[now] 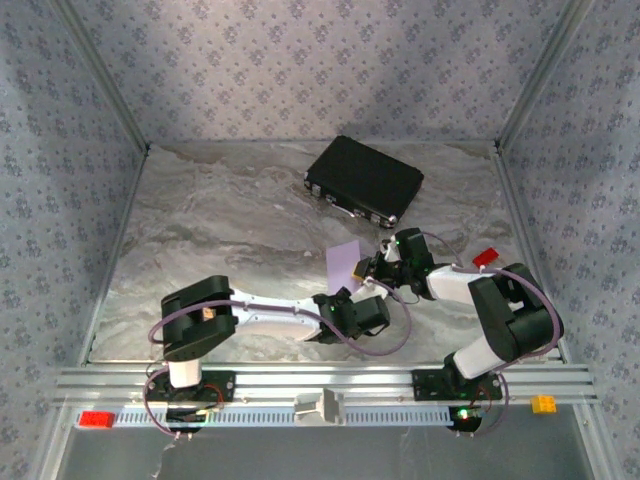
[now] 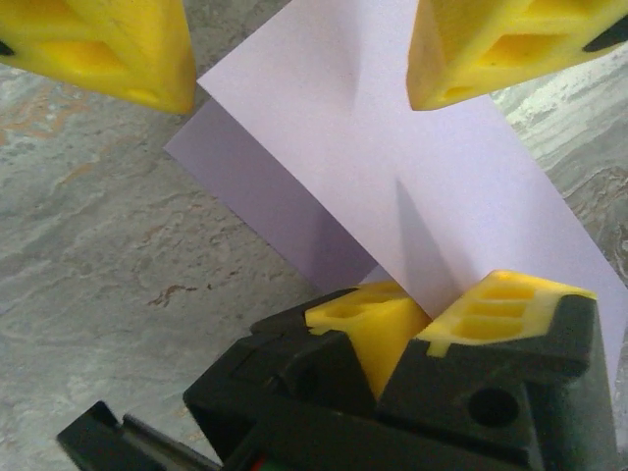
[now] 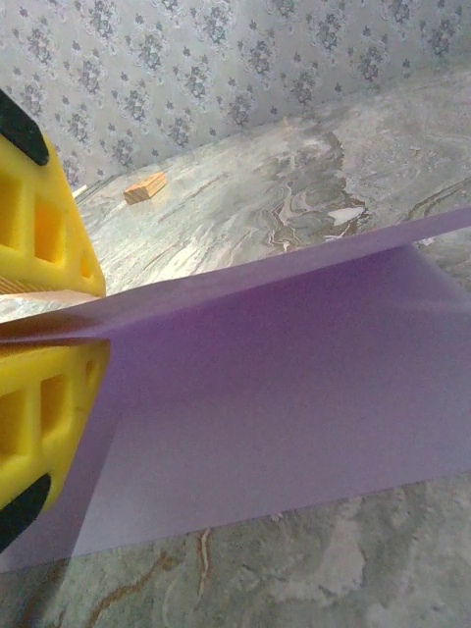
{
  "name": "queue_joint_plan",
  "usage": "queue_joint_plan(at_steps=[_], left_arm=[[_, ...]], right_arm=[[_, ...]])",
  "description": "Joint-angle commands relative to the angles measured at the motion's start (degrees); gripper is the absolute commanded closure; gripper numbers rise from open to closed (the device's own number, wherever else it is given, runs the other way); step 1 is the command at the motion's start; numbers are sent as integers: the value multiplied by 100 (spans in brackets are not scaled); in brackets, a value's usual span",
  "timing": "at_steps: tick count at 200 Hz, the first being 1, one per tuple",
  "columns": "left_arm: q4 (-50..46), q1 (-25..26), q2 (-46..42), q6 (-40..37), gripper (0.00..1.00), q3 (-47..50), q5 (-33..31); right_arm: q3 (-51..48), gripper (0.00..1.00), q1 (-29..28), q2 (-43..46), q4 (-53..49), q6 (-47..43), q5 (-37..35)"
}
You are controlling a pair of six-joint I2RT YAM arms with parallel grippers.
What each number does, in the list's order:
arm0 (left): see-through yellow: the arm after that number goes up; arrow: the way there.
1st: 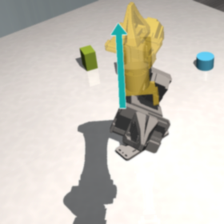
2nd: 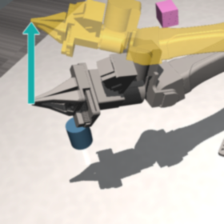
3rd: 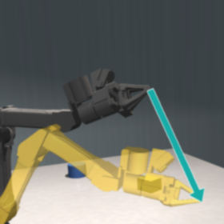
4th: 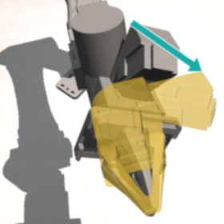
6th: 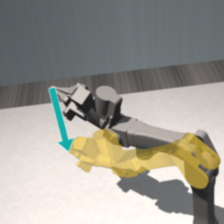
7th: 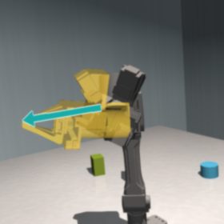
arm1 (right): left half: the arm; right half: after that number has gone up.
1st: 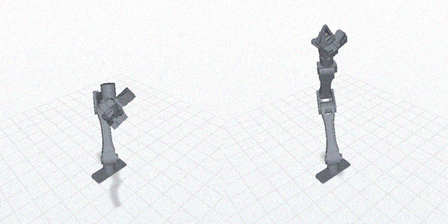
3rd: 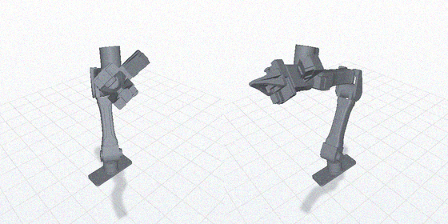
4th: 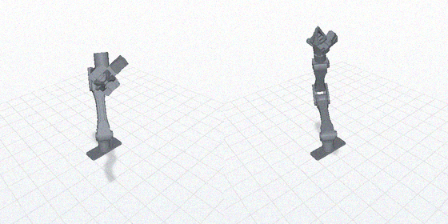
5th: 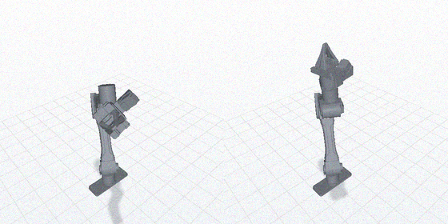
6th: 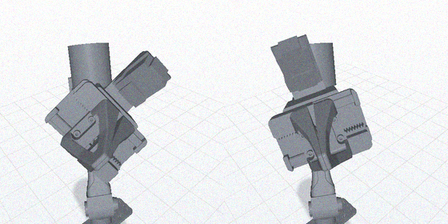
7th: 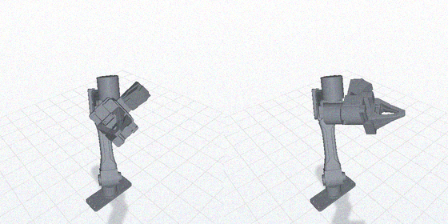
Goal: Fold a paper plane with a square sheet of paper (pick it up from the middle)
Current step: Fold the triangle a second time at the center of the table.
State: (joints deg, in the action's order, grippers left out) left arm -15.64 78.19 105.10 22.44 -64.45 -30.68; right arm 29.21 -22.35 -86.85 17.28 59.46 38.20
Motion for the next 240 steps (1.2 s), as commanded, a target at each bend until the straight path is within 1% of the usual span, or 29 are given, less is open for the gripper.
queue_joint_plan(at_steps=[1, 72, 83, 130, 138, 147, 160, 196, 225, 240], left_arm=[[-180, 66, 2, -55, 47, -121, -195], [80, 72, -233, -80, 69, 121, -104], [104, 68, -274, -77, 75, 148, -94], [264, 64, -424, -81, 92, 223, -27], [278, 52, -436, -77, 94, 223, 39], [296, 23, -471, -54, 99, 230, 138], [425, -84, -554, 12, 100, 311, 391], [993, -620, -939, 318, 100, 738, 1720], [1285, -991, -1070, 494, 100, 945, 2643], [1458, -1147, -1108, 591, 100, 1057, 2984]], right_arm=[[89, 81, 44, -21, -154, -50, 24], [70, 80, 63, -8, -163, -56, 8], [71, 80, 56, -4, -176, -53, -4], [0, 77, 116, 129, -308, -112, -119], [-14, 76, 131, 161, -341, -126, -119], [-18, 75, 157, 204, -418, -171, -133], [-36, 73, 195, 299, -563, -254, -169], [-71, 68, 443, 698, -1158, -537, -290], [-126, 63, 669, 1166, -1600, -727, -355], [-148, 61, 713, 1427, -1853, -828, -391]])
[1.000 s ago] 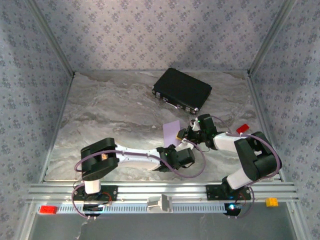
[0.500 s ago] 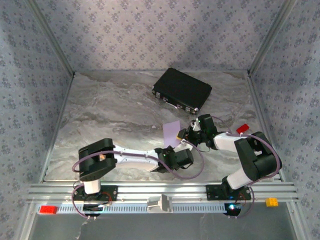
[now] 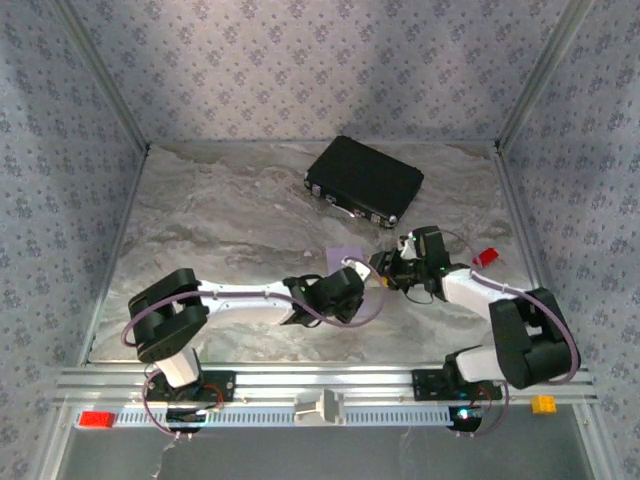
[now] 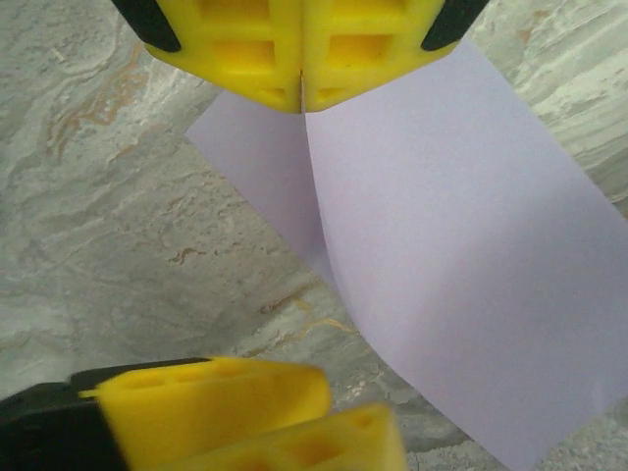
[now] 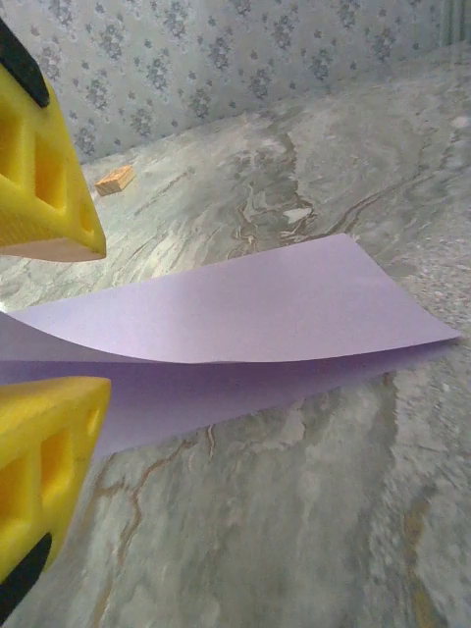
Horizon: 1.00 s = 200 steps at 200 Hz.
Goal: Fold a paper plane with a square sheet of paper (pick it up from the middle)
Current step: Fold the triangle a second time at the center of the table.
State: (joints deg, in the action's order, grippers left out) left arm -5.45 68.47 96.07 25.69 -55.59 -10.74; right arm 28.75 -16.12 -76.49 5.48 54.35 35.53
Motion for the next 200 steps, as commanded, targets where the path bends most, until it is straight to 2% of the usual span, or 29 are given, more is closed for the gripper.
queue_joint_plan(at_steps=[1, 20, 33, 49, 89, 122, 200], left_arm=[[453, -184, -209, 276, 100, 181, 1011], [624, -361, -240, 403, 100, 306, 1283], [733, -463, -270, 466, 100, 396, 1421], [780, -552, -298, 511, 100, 468, 1489], [825, -711, -334, 564, 99, 575, 1627], [842, -834, -253, 590, 98, 585, 1828], [1299, -1070, -249, 848, 88, 779, 2088]], right_arm=[[-104, 61, 86, 407, -685, -322, -129], [-239, 63, 34, 651, -759, -284, -97], [-351, 68, -89, 737, -711, -226, -56], [-469, 77, -347, 759, -606, -150, -54], [-490, 87, -1067, 441, -270, 106, -266], [-426, 89, -1300, 80, 267, 278, -200], [-419, 89, -1293, -173, 441, 339, -152]])
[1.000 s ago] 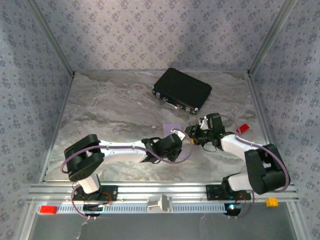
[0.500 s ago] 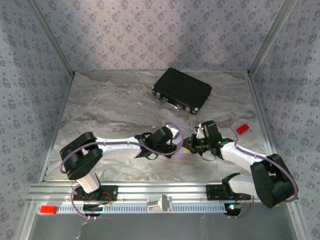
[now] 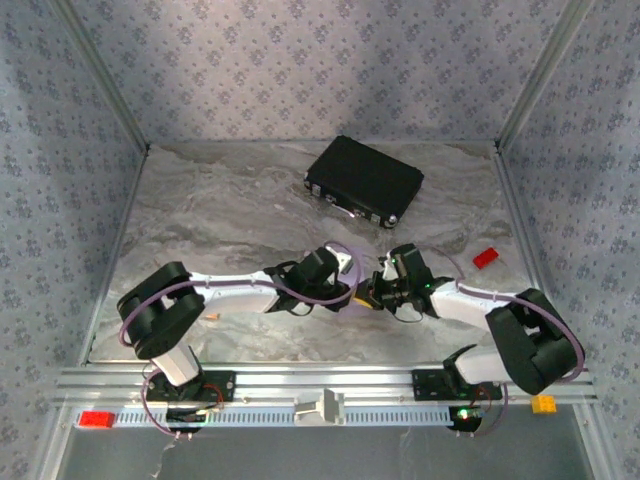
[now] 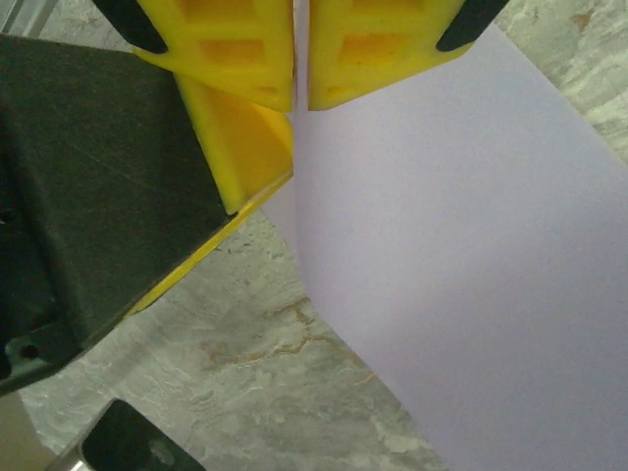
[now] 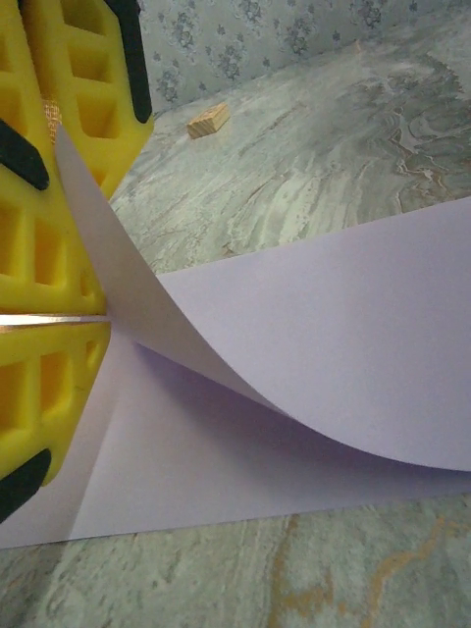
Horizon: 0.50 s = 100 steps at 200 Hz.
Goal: Fold a paper plane with a square sheet of paper (pick it up from the middle)
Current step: Fold the triangle a second time at the center of the table.
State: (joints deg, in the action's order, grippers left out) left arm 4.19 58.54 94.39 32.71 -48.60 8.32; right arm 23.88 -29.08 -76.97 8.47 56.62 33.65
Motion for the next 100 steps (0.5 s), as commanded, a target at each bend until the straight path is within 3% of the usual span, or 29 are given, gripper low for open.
queue_joint_plan(at_steps=[1, 100], left_arm=[[341, -79, -80, 147, 88, 83, 189], [625, -186, -87, 270, 87, 227, 238]], right_arm=[[71, 89, 5, -134, 148, 112, 36], [58, 89, 43, -260, 295, 190, 85]])
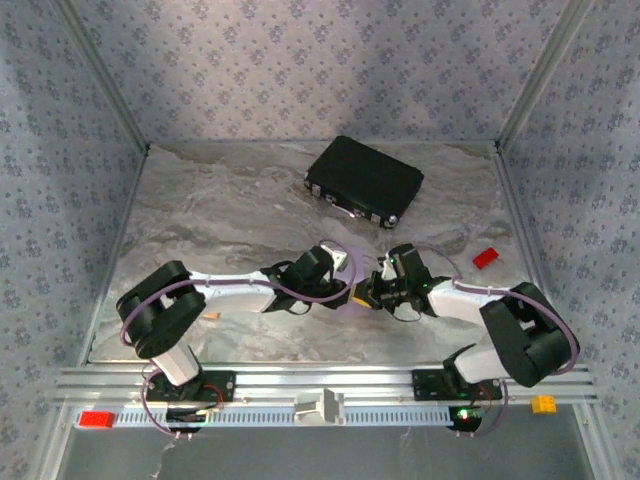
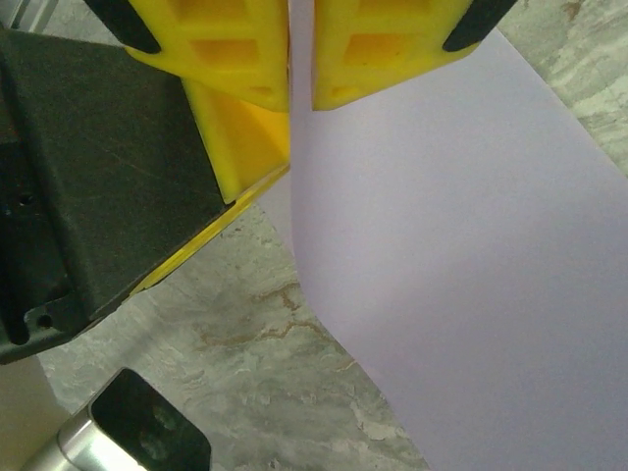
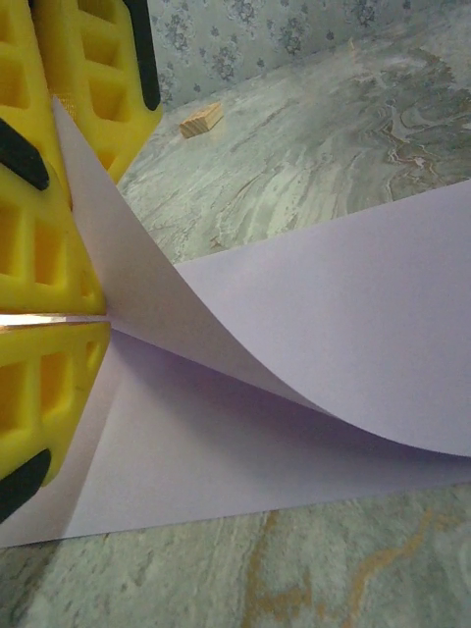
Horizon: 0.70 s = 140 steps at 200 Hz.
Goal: Fold a paper plane with a square sheet of paper (pick it up from the middle)
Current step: Fold the triangle a second time at the center of the table.
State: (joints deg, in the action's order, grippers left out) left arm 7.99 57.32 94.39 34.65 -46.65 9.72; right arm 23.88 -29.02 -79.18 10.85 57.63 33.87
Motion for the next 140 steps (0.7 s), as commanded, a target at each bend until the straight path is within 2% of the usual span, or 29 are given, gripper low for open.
queue_joint_plan(at_steps=[1, 76, 121, 140], left_arm=[[250, -63, -83, 76, 87, 33, 95], [374, -116, -122, 138, 87, 55, 83], [342, -116, -108, 112, 97, 100, 78], [292, -129, -97, 79, 98, 87, 37]], right_arm=[[57, 89, 36, -42, 57, 86, 65], [47, 89, 41, -38, 67, 100, 76], [29, 89, 37, -27, 69, 102, 50], [29, 89, 45, -1, -34, 78, -23]])
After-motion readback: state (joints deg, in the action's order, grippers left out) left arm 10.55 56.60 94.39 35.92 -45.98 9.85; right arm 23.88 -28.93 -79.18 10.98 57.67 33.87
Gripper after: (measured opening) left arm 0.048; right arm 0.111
